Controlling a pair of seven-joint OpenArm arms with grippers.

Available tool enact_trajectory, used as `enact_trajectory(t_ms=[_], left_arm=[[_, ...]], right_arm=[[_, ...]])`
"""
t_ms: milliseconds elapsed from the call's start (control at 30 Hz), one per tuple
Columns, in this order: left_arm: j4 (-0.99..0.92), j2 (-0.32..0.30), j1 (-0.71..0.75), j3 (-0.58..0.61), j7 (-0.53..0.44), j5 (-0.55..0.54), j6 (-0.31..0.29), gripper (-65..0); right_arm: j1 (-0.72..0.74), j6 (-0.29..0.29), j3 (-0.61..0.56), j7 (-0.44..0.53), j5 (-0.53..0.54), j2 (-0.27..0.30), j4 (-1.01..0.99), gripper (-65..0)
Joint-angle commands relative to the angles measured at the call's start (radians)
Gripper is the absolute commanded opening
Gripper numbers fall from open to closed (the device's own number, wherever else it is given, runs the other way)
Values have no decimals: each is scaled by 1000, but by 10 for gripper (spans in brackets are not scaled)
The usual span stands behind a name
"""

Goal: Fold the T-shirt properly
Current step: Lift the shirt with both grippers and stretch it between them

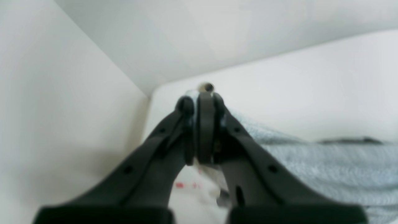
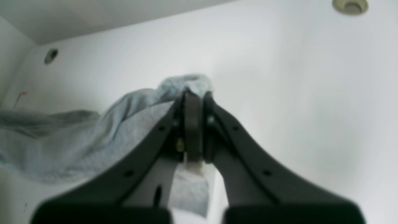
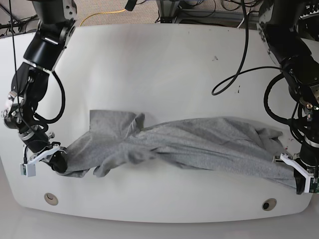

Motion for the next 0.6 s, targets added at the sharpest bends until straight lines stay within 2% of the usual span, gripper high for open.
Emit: enact_trajectory(t_ms=[0, 67, 167, 400, 567], left_arm=[[19, -26, -77, 0, -23, -3, 6, -650], [18, -55, -135, 3, 16, -5, 6, -650], [18, -57, -224, 3, 51, -3, 4, -650], [-5, -83, -425, 4, 95, 0, -42, -650], [-25, -86, -485, 4, 118, 0, -44, -650]], right_arm=[[104, 5, -17, 11, 27, 56, -8, -650], [179, 5, -36, -5, 27, 76, -43, -650], [281, 5, -63, -11, 27, 114, -100, -650], [486, 5, -139, -12, 27, 200, -140, -650], [549, 6, -157, -66, 28, 234, -146, -650]])
